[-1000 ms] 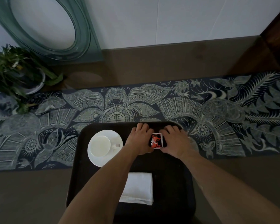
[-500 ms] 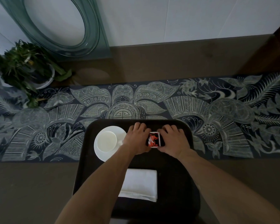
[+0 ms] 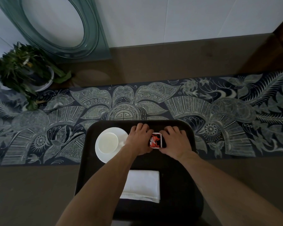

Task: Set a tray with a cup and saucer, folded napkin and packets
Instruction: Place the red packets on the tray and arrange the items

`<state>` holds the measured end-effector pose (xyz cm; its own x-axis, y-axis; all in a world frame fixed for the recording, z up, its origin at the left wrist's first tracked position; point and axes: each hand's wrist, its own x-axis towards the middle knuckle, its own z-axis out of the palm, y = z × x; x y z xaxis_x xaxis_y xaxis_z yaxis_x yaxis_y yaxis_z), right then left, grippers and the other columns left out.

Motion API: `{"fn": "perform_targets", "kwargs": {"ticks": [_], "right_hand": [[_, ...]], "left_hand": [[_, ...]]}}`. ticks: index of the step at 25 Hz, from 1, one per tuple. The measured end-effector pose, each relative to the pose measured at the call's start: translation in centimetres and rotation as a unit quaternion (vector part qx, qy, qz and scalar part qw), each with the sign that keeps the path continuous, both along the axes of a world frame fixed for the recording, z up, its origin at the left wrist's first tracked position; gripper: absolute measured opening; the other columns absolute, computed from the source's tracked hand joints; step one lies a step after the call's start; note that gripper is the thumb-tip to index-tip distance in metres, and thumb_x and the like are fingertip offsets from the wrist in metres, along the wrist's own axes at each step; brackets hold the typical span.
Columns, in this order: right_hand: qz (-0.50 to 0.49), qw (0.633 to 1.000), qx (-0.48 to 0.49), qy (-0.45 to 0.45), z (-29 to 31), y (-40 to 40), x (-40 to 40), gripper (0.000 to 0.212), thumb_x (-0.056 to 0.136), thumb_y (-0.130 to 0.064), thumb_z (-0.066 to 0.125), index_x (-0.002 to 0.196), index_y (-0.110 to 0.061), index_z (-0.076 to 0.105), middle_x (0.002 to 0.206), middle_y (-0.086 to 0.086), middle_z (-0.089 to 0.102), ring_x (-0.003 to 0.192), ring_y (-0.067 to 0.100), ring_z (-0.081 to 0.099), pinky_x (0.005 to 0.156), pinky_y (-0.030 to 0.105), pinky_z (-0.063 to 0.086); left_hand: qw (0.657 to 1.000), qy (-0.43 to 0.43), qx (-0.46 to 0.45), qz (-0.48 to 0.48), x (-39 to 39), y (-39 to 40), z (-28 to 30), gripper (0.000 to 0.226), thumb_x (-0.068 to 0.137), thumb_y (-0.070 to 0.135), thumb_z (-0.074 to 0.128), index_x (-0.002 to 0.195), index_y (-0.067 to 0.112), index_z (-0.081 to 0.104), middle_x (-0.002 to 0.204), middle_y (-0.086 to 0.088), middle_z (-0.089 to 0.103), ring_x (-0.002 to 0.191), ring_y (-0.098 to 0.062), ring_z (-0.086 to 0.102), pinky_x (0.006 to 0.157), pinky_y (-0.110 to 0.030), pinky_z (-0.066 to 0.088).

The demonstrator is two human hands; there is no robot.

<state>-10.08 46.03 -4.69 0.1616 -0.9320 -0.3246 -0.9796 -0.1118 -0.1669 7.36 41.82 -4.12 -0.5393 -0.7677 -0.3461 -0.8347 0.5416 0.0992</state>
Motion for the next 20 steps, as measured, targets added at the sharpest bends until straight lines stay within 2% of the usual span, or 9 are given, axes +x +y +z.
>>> {"fn": "perform_targets", "kwargs": {"ticks": [5, 20], "right_hand": [[-0.001, 1.000, -0.003, 0.000, -0.08, 0.06, 0.12, 0.071, 0.073, -0.056, 0.067, 0.134, -0.026, 0.045, 0.135, 0.001, 0.044, 0.123, 0.024, 0.040, 0.099, 0.044, 0.035], [0.008, 1.000, -0.002, -0.005, 0.05, 0.02, 0.17, 0.073, 0.075, -0.052, 0.068, 0.138, -0.027, 0.040, 0.140, 0.001, 0.039, 0.129, 0.025, 0.036, 0.104, 0.046, 0.033]], "left_hand": [[1.000, 0.004, 0.002, -0.004, 0.10, -0.15, 0.16, 0.078, 0.068, 0.055, 0.070, 0.135, 0.023, 0.045, 0.131, -0.004, 0.044, 0.123, -0.027, 0.036, 0.105, -0.044, 0.032], [0.999, -0.010, -0.026, -0.028, 0.10, -0.32, 0.08, 0.068, 0.070, 0.057, 0.065, 0.125, 0.018, 0.052, 0.127, -0.005, 0.047, 0.119, -0.026, 0.039, 0.102, -0.042, 0.031]]}}
